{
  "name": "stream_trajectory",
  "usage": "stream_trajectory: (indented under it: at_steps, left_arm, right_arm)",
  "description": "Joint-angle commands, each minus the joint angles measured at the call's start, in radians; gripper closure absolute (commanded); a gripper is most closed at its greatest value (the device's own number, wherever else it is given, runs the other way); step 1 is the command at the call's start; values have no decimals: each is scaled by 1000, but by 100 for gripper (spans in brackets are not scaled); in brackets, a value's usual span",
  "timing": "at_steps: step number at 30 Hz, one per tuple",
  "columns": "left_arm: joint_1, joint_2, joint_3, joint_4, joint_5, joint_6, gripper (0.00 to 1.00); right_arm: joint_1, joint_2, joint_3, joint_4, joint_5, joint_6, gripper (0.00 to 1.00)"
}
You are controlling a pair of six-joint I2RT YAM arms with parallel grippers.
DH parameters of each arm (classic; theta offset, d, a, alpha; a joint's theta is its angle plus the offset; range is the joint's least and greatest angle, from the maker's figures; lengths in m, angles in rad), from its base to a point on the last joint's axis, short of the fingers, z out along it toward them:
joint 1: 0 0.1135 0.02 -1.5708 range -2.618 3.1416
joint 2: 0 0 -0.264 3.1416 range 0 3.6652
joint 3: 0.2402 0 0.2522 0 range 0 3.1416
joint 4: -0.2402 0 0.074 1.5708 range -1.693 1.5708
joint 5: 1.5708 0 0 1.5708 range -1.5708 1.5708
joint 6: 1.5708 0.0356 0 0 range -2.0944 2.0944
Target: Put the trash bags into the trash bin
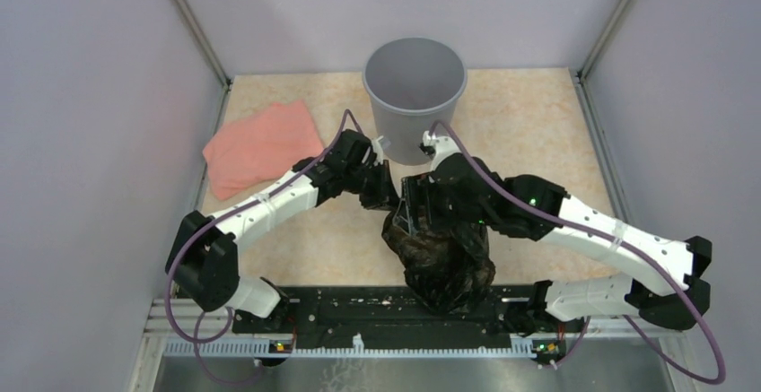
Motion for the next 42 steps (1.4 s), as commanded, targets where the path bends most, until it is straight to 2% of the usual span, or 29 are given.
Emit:
stream_trajectory:
  at_steps: [1,6,14,20,25,28,30,32,35,38,42]
  left_arm:
    - [19,-11,51,-40,-32,62,100]
    - [48,-47,38,-50,-78,44,100]
    - [85,-72,17,-84,-129,29,100]
    - [109,-70,15,-94,-125,46,100]
    - [129,-68,20,-96,-115,69,100]
    - [133,-58,28,-89,-88,87,100]
    - [133,-52,39,-84,-57,110,100]
    - [133,-51,47,-76,-32,133,92]
    - [133,-57,59,-77,-24,175,74]
    - [133,-72,71,-107,-44,214,49]
    - [137,-115,64,-131,-73,250,30]
  right_arm:
    - [5,-7,149,-175,133,-54,21]
    - [6,-32,148,-327,174,-5,22]
    - [96,-126,0,-368,201,93,27]
    - [160,-94,-73,-368,237,138,28]
    - [160,-55,-124,-341,290,166,36]
    - [160,-24,-91,-329,336,170,50]
    - [148,4,-52,-318,346,150,73]
    - [108,37,2,-338,349,140,98]
    - [16,78,92,-397,359,125,100]
    - [-101,82,137,-429,346,81,100]
    - [-199,75,140,-413,286,21,100]
